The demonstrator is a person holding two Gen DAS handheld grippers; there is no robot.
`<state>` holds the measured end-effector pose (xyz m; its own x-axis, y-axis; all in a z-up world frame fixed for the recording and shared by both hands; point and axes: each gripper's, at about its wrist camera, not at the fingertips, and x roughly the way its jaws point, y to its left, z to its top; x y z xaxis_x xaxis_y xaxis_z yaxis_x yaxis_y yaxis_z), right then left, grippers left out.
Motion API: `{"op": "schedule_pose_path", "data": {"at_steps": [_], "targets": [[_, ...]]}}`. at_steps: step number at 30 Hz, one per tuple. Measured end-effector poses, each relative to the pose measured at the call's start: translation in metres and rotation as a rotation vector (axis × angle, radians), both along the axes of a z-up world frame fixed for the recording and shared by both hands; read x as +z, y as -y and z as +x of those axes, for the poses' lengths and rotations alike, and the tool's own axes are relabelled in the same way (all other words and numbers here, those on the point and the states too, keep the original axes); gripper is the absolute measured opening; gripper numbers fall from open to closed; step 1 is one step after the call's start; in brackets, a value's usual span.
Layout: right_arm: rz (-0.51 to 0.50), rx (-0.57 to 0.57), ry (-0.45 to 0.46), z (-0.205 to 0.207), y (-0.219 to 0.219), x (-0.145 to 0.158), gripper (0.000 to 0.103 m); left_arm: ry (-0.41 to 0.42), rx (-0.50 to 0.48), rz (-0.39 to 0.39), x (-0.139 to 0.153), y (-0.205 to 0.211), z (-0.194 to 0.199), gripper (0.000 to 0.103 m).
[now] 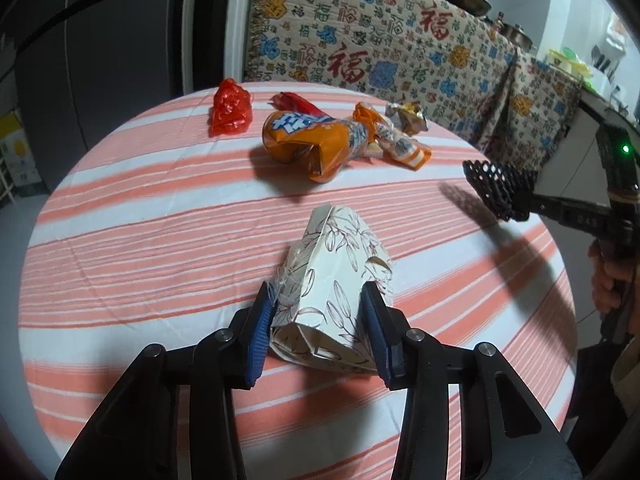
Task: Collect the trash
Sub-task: 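Grasp the white floral paper box with the left tool while the right tool grasps the black foam net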
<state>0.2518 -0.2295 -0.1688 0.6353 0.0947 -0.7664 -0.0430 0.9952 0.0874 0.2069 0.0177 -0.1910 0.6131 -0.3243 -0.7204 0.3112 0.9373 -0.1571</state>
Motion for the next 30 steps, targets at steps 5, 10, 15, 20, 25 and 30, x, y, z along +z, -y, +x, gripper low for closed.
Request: {"op": "schedule_pose_path", "data": {"at_steps": [5,10,15,20,25,30], "targets": [[0.010,0.029,0.031,-0.025,-0.002,0.014,0.019,0.024,-0.011,0.002,0.010,0.009,-0.006,0.042],[0.014,0.030,0.039,-0.041,0.001,0.017,0.019,0.023,-0.015,0.008,0.009,0.018,-0.006,0.040],[0.023,0.034,0.034,-0.050,0.001,0.016,0.019,0.003,-0.014,0.009,0.003,0.022,-0.009,0.041],[0.021,0.043,0.032,-0.061,0.000,0.018,0.019,-0.041,-0.020,-0.008,-0.007,0.019,-0.007,0.048],[0.016,0.041,0.025,-0.068,0.001,0.019,0.019,-0.080,-0.039,0.009,-0.012,0.024,-0.003,0.069],[0.006,0.042,0.027,-0.073,0.001,0.021,0.019,-0.076,-0.072,0.003,-0.010,0.030,0.000,0.046]]}}
